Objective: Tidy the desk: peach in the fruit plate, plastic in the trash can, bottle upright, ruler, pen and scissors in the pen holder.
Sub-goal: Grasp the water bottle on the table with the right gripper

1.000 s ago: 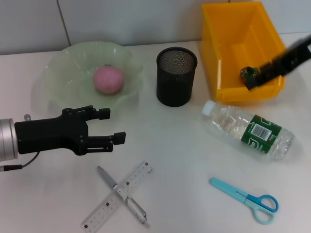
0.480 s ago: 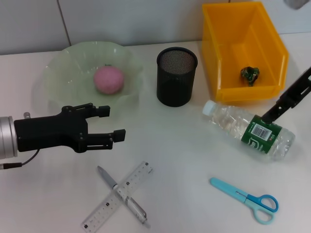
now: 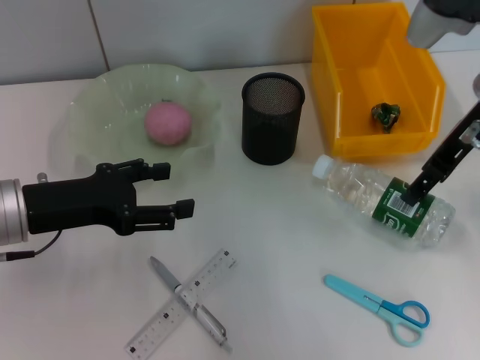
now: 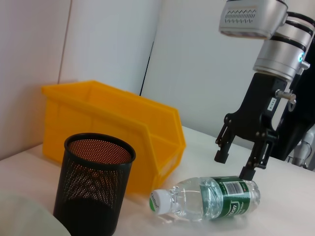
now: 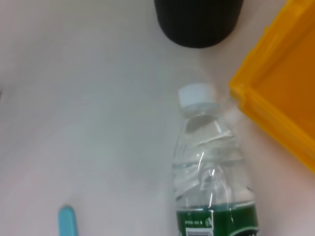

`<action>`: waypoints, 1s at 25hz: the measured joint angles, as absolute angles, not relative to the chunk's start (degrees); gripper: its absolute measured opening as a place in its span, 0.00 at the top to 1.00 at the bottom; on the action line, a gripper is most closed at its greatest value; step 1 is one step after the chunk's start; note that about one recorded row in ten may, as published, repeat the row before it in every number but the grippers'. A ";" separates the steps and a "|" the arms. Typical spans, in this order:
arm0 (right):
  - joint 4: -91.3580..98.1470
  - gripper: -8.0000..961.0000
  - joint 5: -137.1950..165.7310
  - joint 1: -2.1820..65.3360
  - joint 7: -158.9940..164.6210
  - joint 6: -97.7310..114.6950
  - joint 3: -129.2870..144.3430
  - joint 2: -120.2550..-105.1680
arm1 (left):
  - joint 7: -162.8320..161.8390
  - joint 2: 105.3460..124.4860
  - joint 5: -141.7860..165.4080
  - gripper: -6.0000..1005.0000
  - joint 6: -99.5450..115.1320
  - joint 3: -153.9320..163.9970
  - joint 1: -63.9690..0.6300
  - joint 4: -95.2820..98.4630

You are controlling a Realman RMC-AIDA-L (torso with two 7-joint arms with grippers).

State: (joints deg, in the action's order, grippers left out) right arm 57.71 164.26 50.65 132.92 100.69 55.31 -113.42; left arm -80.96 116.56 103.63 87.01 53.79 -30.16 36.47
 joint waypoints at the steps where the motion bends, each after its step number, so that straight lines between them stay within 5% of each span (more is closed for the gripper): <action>1: 57.47 0.22 164.31 50.75 132.91 100.38 55.59 -113.51 | -80.96 116.58 103.63 0.13 87.02 53.79 -30.19 36.48; 16: 63.03 0.21 154.82 47.57 128.13 99.03 48.93 -113.33 | -81.33 116.54 103.62 0.13 88.22 52.27 -30.08 36.48; 25: 67.02 0.21 123.12 33.91 113.06 84.83 42.44 -114.67 | -81.04 116.49 103.62 0.13 88.44 51.49 -29.92 36.47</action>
